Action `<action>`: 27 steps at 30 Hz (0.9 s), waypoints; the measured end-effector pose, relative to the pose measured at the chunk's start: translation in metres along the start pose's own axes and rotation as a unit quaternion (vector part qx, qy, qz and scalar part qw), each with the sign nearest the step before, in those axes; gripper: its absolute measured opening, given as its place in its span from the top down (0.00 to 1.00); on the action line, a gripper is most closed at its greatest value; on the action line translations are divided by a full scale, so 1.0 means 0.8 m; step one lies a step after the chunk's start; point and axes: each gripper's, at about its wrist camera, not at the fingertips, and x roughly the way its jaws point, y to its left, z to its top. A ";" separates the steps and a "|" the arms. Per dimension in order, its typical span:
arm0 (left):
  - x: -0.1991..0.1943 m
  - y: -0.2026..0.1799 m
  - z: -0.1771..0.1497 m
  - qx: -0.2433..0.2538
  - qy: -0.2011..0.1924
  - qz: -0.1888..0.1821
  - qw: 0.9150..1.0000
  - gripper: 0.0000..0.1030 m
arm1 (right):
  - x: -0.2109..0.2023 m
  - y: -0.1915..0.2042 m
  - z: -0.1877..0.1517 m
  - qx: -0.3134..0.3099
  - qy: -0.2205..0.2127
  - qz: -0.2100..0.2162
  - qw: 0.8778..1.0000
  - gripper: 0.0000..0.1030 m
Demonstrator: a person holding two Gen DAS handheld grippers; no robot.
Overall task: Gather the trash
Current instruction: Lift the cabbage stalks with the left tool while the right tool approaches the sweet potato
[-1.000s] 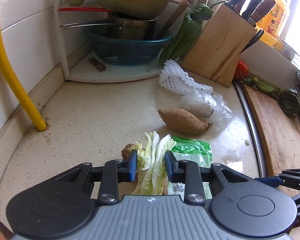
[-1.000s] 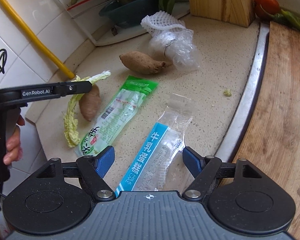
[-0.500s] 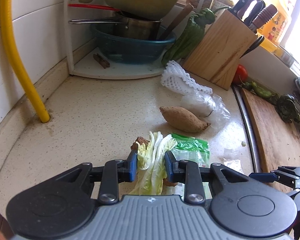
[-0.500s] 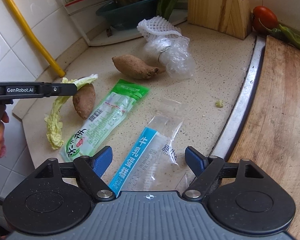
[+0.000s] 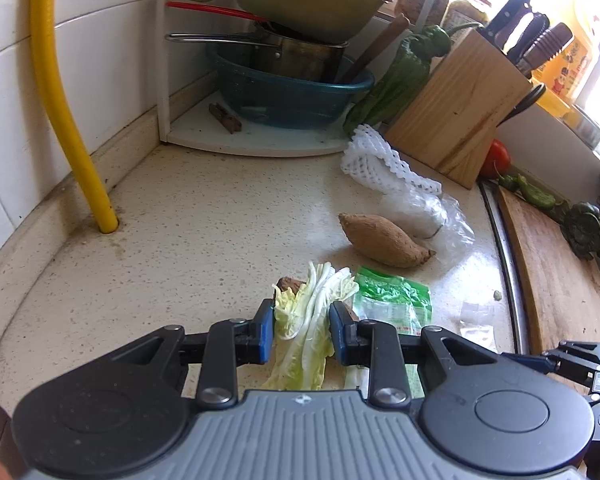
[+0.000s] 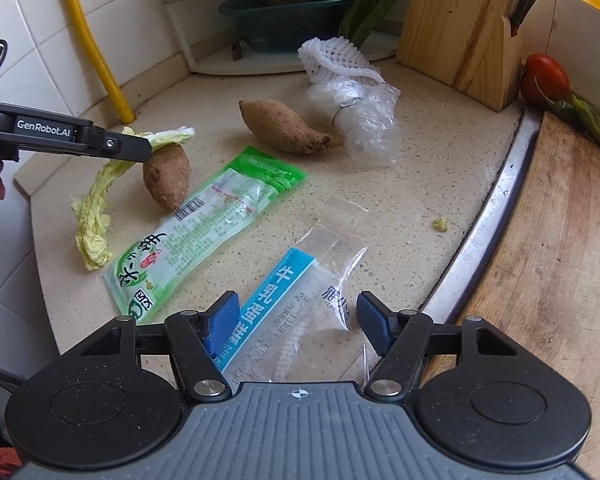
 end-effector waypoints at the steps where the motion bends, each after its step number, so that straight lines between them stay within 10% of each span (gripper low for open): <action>1: 0.000 0.000 0.001 -0.001 -0.003 0.001 1.000 0.74 | 0.000 0.001 0.000 -0.005 -0.001 -0.004 1.000 0.36; 7: 0.005 0.003 0.001 -0.005 0.008 -0.004 1.000 0.74 | -0.001 -0.004 0.001 0.001 -0.010 -0.005 1.000 0.56; 27: 0.082 -0.004 0.020 -0.119 0.031 -0.015 0.992 0.52 | 0.004 -0.012 0.005 0.019 -0.013 0.017 1.000 0.53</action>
